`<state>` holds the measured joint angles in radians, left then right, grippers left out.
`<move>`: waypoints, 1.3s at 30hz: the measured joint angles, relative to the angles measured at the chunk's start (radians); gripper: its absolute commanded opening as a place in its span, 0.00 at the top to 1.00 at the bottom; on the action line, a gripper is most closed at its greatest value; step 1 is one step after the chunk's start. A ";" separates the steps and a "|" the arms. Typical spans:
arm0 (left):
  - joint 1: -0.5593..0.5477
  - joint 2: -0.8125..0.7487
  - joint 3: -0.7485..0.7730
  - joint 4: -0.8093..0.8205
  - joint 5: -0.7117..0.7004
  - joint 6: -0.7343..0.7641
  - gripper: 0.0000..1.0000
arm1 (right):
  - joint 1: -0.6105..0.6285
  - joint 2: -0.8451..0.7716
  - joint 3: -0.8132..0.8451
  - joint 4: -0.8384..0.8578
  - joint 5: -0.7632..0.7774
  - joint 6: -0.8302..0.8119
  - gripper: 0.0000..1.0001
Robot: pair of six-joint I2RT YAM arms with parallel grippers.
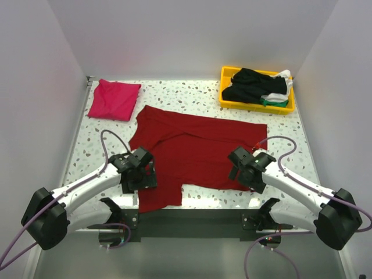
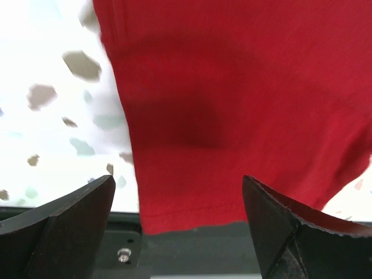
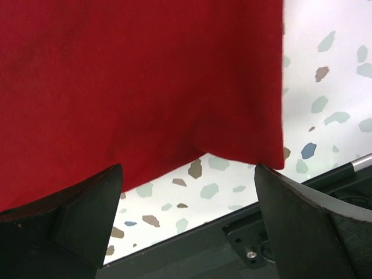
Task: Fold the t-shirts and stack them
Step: Fold the tshirt
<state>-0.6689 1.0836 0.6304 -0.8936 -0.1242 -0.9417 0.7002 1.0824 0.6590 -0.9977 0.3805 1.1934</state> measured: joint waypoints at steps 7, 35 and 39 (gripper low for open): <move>-0.005 -0.026 -0.113 0.005 0.197 0.042 0.11 | -0.217 -0.135 -0.062 0.095 -0.059 -0.047 0.01; -0.041 0.099 -0.118 0.033 0.277 0.071 1.00 | -0.303 -0.255 -0.076 -0.002 -0.084 -0.053 0.19; -0.047 0.111 -0.095 0.019 0.245 0.072 1.00 | -0.303 -0.266 -0.081 -0.023 -0.085 -0.045 0.27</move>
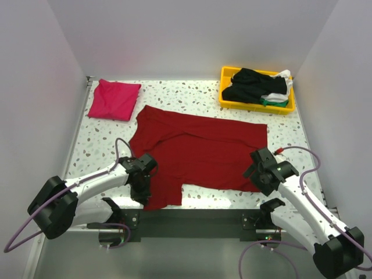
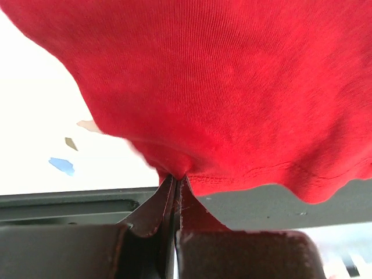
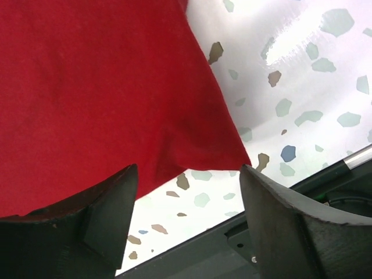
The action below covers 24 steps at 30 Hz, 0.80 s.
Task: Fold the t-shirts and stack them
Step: Fold the tshirt
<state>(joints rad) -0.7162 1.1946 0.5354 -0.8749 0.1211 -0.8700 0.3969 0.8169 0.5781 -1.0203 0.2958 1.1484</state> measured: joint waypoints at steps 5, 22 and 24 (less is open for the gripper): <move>0.000 0.000 0.051 -0.016 -0.056 0.000 1.00 | 0.000 -0.006 -0.048 0.006 -0.008 0.005 0.37; 0.011 -0.013 0.193 -0.032 -0.101 0.010 1.00 | -0.001 0.080 -0.129 0.141 -0.015 -0.028 1.00; 0.030 -0.014 0.220 -0.035 -0.109 0.023 1.00 | -0.001 0.079 -0.127 0.151 -0.011 -0.046 1.00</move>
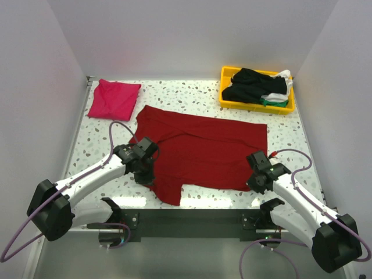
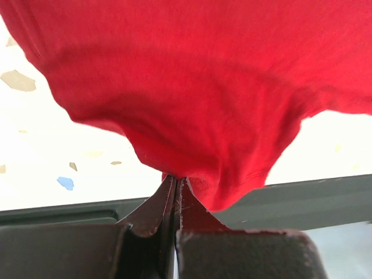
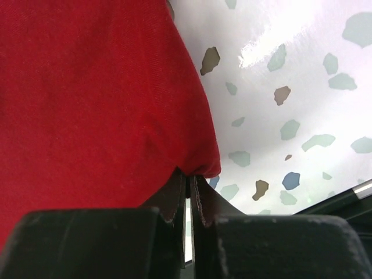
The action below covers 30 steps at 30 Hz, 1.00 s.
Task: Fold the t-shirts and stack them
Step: Fold the tshirt
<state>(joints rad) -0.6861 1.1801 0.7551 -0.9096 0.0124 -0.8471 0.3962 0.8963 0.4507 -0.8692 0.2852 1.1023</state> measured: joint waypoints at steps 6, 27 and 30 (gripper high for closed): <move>0.098 -0.002 0.092 -0.001 -0.010 0.066 1.00 | 0.000 0.001 0.043 -0.003 0.010 -0.057 1.00; 0.249 0.280 0.457 0.207 -0.108 0.187 1.00 | -0.065 0.369 0.444 0.087 0.092 -0.333 1.00; 0.284 0.334 0.488 0.245 -0.119 0.186 1.00 | -0.101 0.415 0.489 0.114 0.090 -0.371 1.00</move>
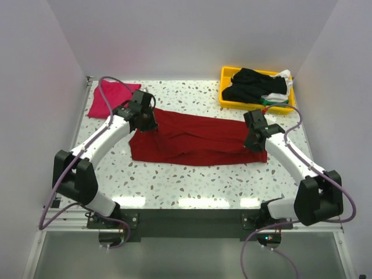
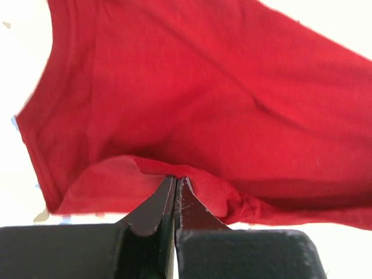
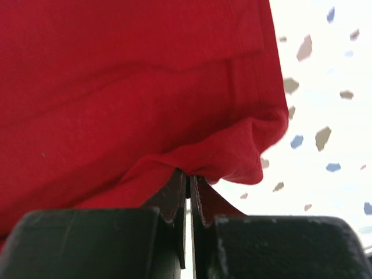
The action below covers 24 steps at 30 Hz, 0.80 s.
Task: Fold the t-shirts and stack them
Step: Fold the tshirt
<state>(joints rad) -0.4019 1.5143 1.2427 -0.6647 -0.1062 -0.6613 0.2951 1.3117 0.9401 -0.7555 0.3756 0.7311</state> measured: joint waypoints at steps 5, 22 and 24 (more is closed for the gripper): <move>0.039 0.117 0.080 0.061 -0.013 0.000 1.00 | -0.049 0.124 0.082 0.055 -0.021 -0.044 1.00; 0.099 0.536 0.428 0.091 -0.078 -0.014 0.00 | -0.114 0.519 0.389 0.060 0.192 -0.094 0.19; 0.099 0.501 0.386 0.114 -0.073 -0.011 0.00 | -0.114 0.502 0.383 0.047 0.219 -0.098 0.14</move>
<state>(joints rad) -0.3031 2.0151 1.6287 -0.5503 -0.1791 -0.6724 0.1810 1.8141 1.3235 -0.7086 0.5945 0.6334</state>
